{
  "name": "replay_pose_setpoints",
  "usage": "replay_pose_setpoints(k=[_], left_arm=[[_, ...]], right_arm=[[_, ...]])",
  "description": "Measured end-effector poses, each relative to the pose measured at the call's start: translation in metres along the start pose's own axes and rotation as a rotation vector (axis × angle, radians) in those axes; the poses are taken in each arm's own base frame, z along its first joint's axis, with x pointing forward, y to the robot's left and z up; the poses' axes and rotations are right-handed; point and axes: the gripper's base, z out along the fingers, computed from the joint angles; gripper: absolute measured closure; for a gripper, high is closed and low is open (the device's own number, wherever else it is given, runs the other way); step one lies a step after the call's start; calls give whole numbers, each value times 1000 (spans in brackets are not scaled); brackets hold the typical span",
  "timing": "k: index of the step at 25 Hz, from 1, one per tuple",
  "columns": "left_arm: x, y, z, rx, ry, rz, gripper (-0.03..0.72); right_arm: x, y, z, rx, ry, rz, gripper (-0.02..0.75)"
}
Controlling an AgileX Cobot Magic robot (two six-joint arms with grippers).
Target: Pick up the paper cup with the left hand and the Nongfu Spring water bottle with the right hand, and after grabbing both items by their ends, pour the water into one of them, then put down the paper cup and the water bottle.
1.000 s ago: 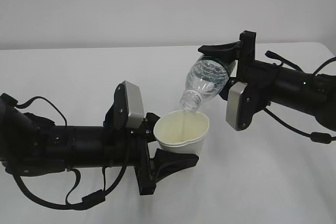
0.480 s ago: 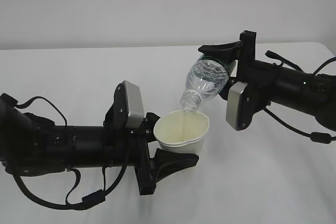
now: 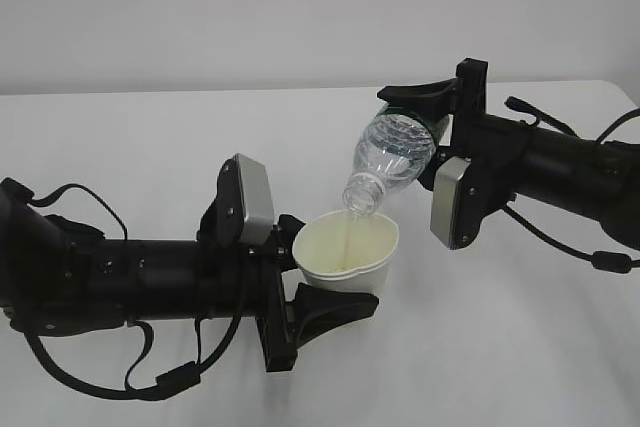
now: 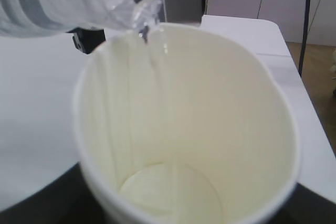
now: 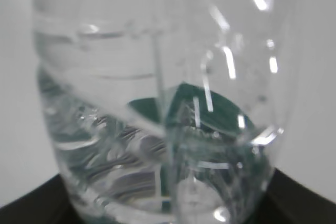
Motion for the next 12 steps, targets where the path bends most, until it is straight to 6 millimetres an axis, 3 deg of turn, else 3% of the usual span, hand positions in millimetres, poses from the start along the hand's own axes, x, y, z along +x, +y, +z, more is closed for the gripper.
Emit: replay_pose_setpoints(k=[12], left_arm=[[0, 0, 0, 0, 0, 0, 225]], right_arm=[[0, 0, 0, 2, 1, -1, 269]])
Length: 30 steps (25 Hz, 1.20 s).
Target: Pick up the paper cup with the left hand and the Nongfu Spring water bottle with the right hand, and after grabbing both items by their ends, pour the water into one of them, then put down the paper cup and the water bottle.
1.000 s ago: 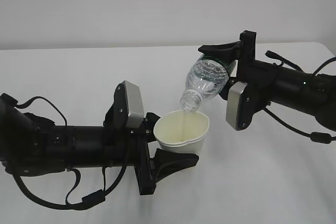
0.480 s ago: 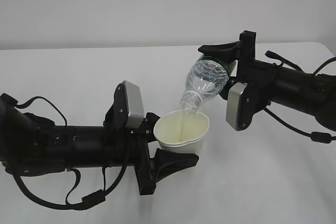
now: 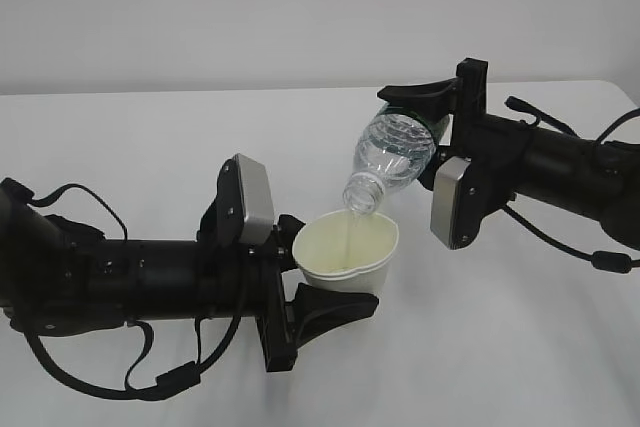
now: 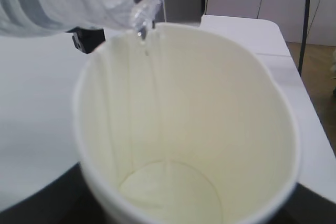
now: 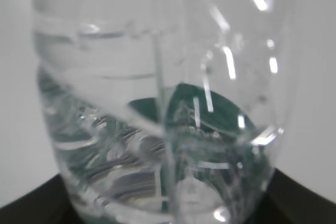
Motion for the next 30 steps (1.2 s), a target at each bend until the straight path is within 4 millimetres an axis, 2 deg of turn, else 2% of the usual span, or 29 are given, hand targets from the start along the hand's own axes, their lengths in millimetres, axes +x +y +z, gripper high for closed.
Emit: replay_pose_setpoints(k=[30], left_arm=[[0, 0, 0, 0, 0, 0, 232]], right_arm=[[0, 0, 0, 0, 1, -24, 269]])
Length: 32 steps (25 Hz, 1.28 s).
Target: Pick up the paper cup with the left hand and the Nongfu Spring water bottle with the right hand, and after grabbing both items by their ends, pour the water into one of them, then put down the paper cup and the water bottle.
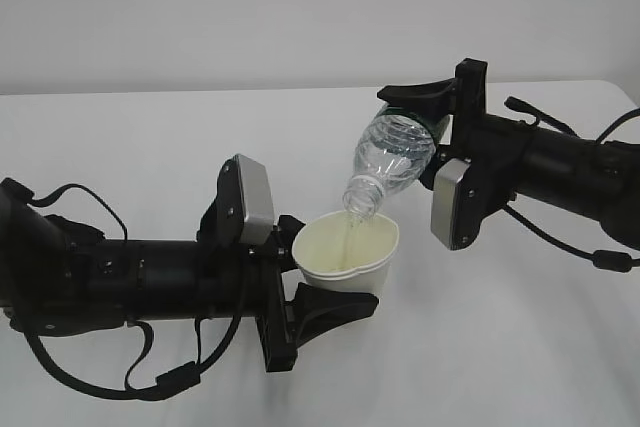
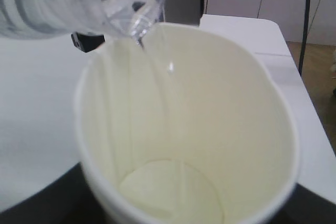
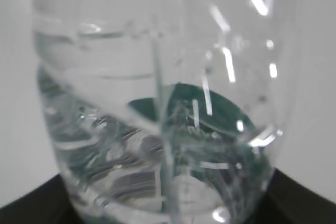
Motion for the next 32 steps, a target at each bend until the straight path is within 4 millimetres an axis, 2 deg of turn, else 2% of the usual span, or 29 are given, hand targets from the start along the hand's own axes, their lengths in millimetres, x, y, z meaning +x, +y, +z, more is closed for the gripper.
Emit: replay_pose_setpoints(k=[32], left_arm=[[0, 0, 0, -1, 3, 0, 232]], right_arm=[[0, 0, 0, 2, -1, -3, 269]])
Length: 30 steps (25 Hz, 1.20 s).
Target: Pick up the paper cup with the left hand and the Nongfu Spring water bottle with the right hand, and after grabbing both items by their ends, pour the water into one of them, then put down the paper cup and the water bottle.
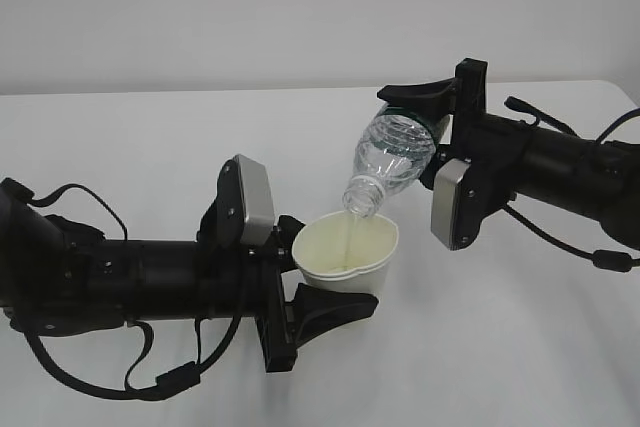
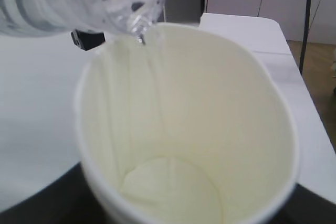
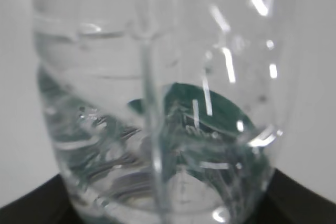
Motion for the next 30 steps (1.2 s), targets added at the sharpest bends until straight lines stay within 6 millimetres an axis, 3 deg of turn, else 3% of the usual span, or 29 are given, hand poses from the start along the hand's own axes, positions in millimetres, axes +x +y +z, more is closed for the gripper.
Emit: replay_pose_setpoints(k=[30], left_arm=[[0, 0, 0, -1, 3, 0, 232]], right_arm=[[0, 0, 0, 0, 0, -2, 269]])
